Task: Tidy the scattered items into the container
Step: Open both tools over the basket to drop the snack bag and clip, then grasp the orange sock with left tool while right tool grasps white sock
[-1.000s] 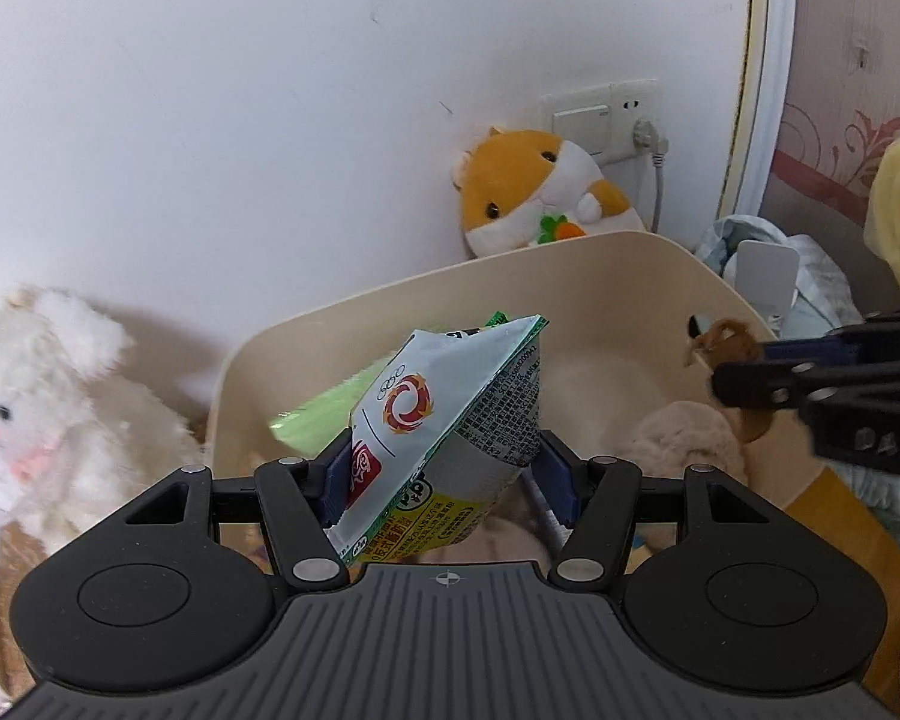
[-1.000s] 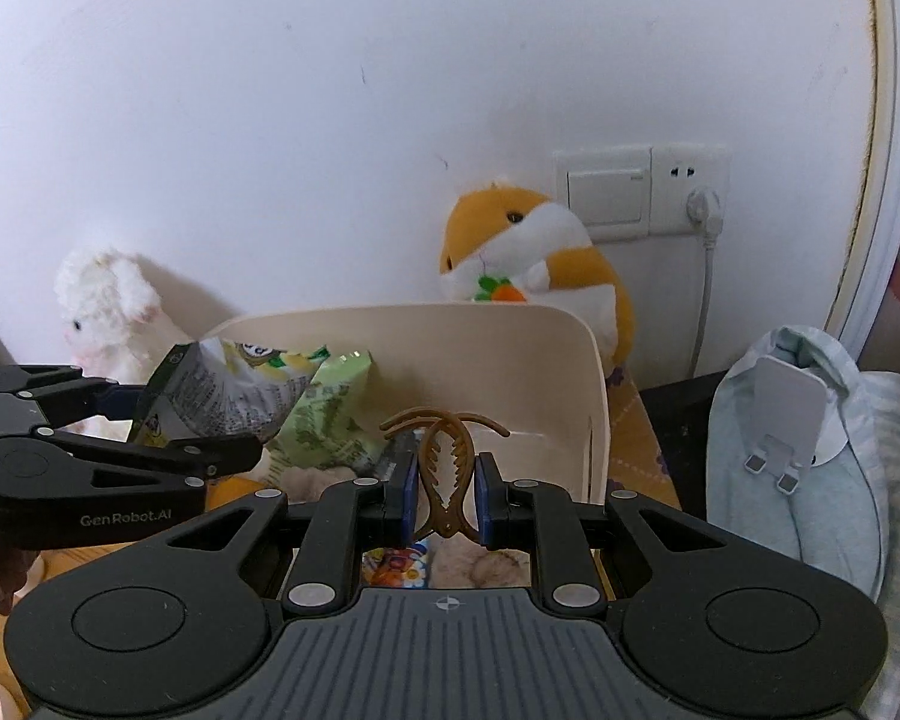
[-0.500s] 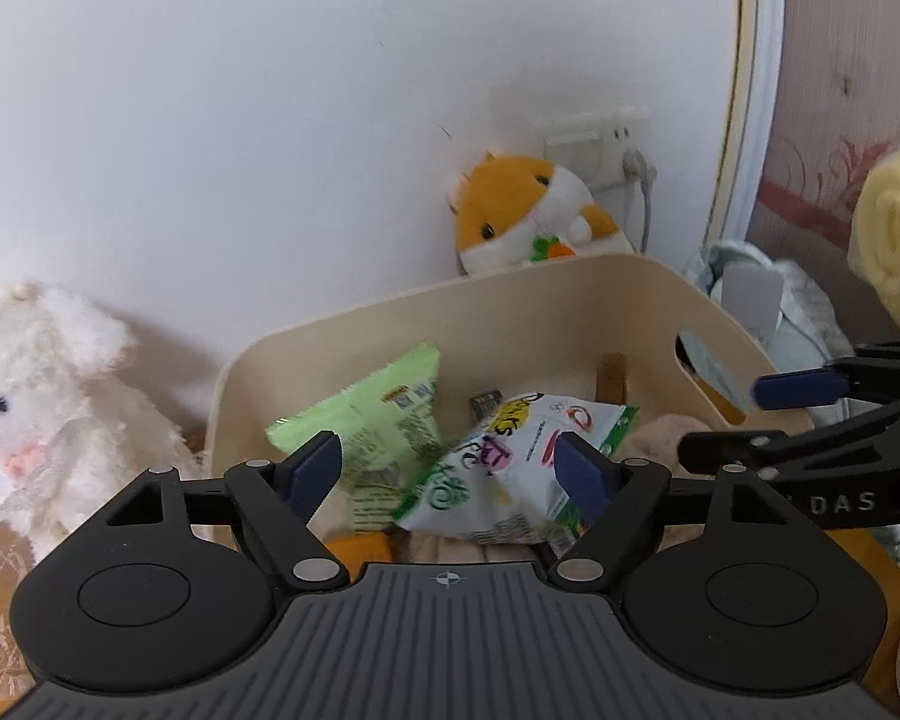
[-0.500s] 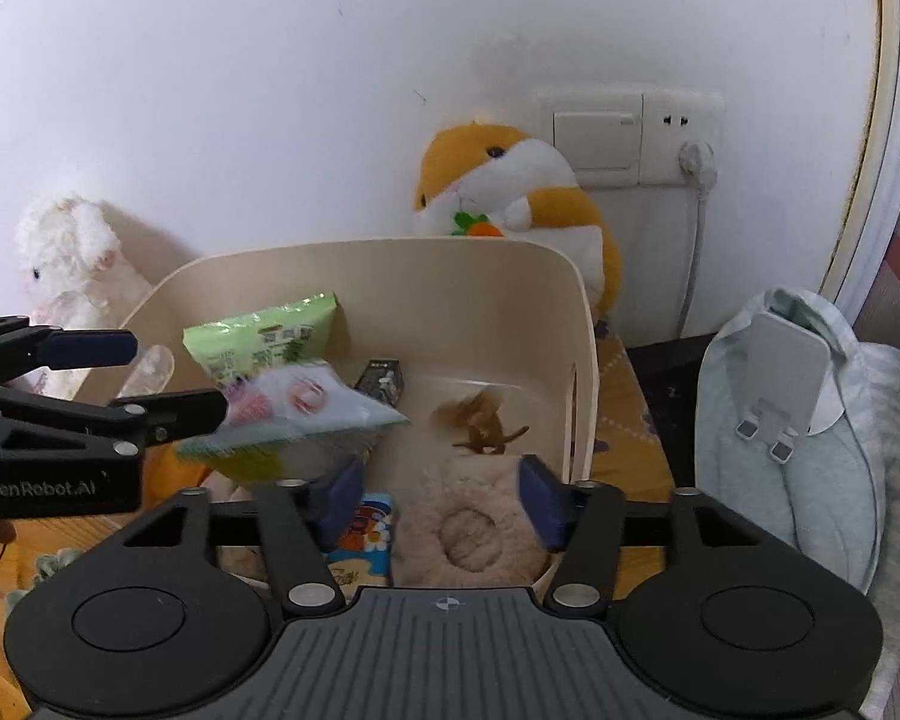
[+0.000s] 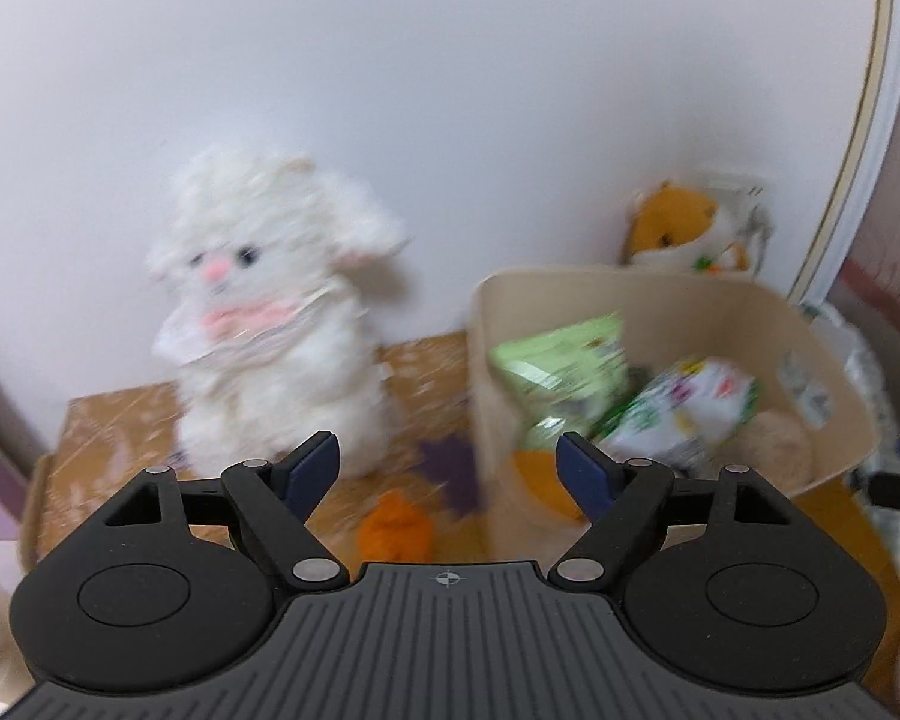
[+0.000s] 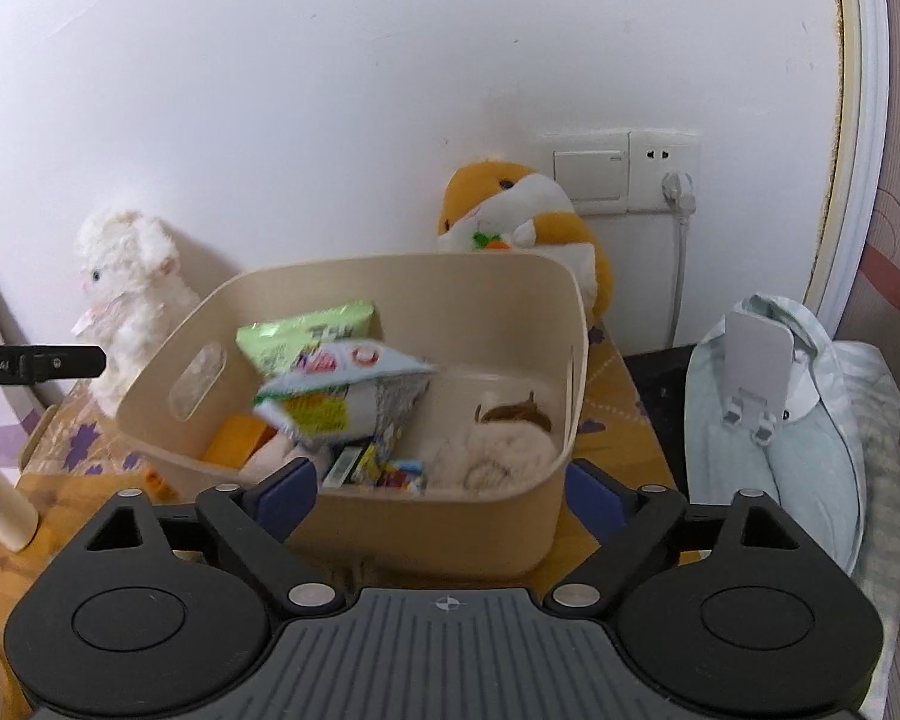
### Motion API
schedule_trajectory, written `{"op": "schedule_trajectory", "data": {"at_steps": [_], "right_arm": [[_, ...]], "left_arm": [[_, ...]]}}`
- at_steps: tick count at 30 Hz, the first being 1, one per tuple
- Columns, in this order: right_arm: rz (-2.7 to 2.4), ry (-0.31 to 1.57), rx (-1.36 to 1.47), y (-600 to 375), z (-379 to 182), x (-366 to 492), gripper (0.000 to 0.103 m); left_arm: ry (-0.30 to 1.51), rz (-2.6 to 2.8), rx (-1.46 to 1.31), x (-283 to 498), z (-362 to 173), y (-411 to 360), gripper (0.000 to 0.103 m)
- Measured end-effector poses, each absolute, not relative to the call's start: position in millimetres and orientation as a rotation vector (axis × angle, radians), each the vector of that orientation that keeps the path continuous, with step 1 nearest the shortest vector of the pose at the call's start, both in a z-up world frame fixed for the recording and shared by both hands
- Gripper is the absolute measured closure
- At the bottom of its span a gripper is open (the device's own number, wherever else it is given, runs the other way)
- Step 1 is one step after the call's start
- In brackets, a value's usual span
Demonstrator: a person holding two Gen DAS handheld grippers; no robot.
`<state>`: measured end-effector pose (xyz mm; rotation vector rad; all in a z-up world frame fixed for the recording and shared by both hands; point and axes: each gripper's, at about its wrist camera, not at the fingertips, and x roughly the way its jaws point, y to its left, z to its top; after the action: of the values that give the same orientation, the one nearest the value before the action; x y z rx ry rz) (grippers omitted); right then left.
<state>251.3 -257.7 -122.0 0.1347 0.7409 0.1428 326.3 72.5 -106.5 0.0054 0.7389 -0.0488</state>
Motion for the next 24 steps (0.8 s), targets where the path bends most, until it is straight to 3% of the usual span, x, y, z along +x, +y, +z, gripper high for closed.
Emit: {"op": "schedule_trajectory", "data": {"at_steps": [9,18,24], "right_arm": [[0.195,0.872,0.041,-231.1,-153.3,232.4,0.003],[0.204,0.959,-0.014,-217.7,-182.8,238.0,0.003],[0.225,0.991,-0.063,-211.0,-195.4,241.7,0.012]], "left_arm": [[0.891,-0.057,0.162,344.0,-168.6,92.7,0.022],[0.949,-0.052,0.098,370.2,-207.0,87.7,0.022],[0.980,-0.030,0.066,382.9,-223.9,86.8,0.022]]}}
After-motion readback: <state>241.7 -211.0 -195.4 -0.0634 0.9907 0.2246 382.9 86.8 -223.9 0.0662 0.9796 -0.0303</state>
